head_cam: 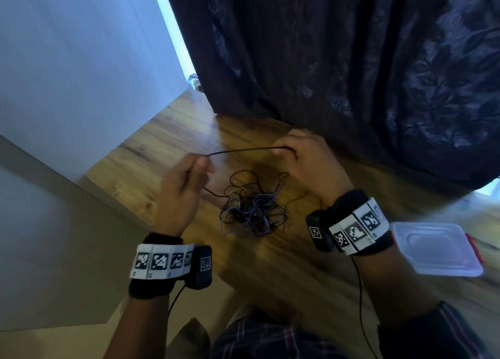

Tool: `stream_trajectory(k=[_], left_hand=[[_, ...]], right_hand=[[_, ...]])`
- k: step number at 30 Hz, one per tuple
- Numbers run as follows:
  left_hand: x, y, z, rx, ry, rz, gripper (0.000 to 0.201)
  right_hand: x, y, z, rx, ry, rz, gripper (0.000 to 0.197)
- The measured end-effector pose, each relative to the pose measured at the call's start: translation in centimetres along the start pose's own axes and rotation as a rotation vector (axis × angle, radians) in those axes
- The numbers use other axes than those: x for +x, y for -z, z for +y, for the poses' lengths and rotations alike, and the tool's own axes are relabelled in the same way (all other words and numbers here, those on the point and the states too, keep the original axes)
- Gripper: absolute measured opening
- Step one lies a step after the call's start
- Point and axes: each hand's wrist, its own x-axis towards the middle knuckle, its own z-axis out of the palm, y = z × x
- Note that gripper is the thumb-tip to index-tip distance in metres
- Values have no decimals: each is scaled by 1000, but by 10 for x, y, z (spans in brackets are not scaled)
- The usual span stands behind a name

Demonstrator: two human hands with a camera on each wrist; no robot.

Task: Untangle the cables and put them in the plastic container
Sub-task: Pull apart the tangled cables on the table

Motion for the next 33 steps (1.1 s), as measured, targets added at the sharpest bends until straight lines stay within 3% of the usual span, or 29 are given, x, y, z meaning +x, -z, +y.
stream_trajectory(k=[3,5,6,8,9,11,12,14,16,18,21,23,25,27,29,33], left_hand=[[-4,22,-5,-199,-38,214,29],[-8,35,-10,-262,-31,243,32],[-11,39,-13,-261,-11,247,32],[-19,47,-16,-217,11,227,33],[-23,51,-19,-186,17,176,34],[-30,55,-23,-86,71,-5,42],[-32,55,-26,-18,136,-112,48],[-29,49,-28,130,272,-239,54],[-18,40,-30,343,255,-271,54],[-3,27,-29,442,158,-243,48],[22,-2,-14,232,96,-229,47],[37,-24,-3,117,54,-282,48],[49,-44,-4,56,7,-347,31],[59,-55,-10,12,25,-419,42],[64,-62,-13,-86,42,-482,33],[75,-62,-31,-170,126,-447,22]], right_hand=[[-9,-5,31,-211,-140,118,13],[-13,-7,41,-270,-338,81,18],[-13,-7,45,-300,-454,38,30],[-10,-4,46,-340,-687,-63,57],[-7,-2,45,-287,-769,-90,58],[-2,2,42,83,-850,-90,37],[1,3,36,324,-847,-81,27],[7,5,24,600,-663,-83,18],[11,8,8,619,-395,-132,14],[12,16,-11,554,-197,-227,26],[13,32,-40,506,-29,-305,39],[14,41,-54,566,0,-300,39],[14,48,-63,668,-35,-278,37],[14,55,-69,749,-73,-216,33],[12,64,-74,707,-64,-106,24],[9,76,-72,548,7,146,17]])
